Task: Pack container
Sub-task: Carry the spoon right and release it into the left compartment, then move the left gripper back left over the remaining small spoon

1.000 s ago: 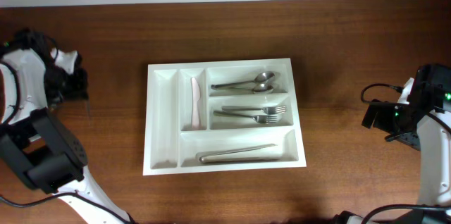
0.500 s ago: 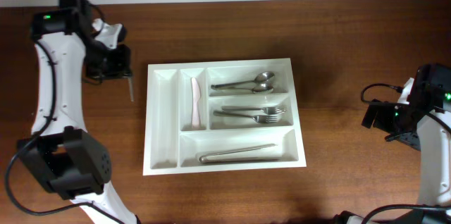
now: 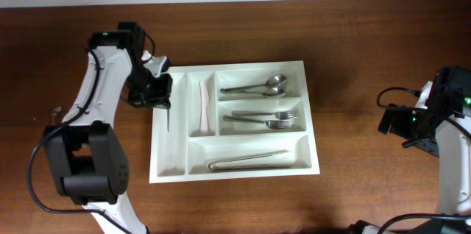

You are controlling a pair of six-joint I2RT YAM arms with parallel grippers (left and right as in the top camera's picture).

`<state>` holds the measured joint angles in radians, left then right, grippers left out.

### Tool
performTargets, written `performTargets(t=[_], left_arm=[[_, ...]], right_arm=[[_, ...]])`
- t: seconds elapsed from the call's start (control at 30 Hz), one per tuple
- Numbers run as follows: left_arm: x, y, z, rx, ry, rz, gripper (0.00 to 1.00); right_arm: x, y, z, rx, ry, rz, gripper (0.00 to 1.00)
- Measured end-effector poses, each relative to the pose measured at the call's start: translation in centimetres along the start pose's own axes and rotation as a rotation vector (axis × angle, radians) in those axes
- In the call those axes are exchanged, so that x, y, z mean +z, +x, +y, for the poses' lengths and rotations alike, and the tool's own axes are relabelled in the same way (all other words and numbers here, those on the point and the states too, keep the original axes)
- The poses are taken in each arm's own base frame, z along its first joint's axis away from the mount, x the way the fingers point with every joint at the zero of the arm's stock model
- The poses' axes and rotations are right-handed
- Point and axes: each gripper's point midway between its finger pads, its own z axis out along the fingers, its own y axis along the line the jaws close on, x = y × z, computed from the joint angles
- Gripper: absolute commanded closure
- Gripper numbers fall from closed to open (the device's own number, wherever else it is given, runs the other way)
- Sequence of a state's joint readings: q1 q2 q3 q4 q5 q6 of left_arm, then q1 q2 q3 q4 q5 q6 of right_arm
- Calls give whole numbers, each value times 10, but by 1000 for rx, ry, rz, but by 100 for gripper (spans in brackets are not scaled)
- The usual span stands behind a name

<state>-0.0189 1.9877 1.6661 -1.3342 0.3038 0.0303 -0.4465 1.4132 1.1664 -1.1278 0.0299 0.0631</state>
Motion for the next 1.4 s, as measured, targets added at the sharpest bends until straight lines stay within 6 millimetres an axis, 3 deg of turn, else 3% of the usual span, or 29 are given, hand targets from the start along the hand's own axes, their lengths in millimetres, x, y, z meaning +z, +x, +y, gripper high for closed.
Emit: performTargets(t=[0.3,0.6,0.7,0.77,0.87,1.0,1.2,1.4], left_arm=[[31,16,4,-16,-1,57,83],[34,15,6,-18,-6,51,78],[20,10,7,-23,-16,36,62],[0,-2,13,-24,-41,-12,34],[-41,-24,34,-45,-136,-116,2],[-76,-28,77,-114,-285,-170,1],[-97,-4,146,-254,-436,-140,1],[-121,26,226,-472,-463,-188,1]], right_arm=[[0,0,0,0,0,0,1],[0,0,0,1,0,0,1],[0,0,0,0,0,0,1],[0,0,0,0,0,0,1],[0,0,0,0,0,0,1],[0,0,0,0,0,0,1],[0,0,0,0,0,0,1],[0,0,0,0,0,0,1]])
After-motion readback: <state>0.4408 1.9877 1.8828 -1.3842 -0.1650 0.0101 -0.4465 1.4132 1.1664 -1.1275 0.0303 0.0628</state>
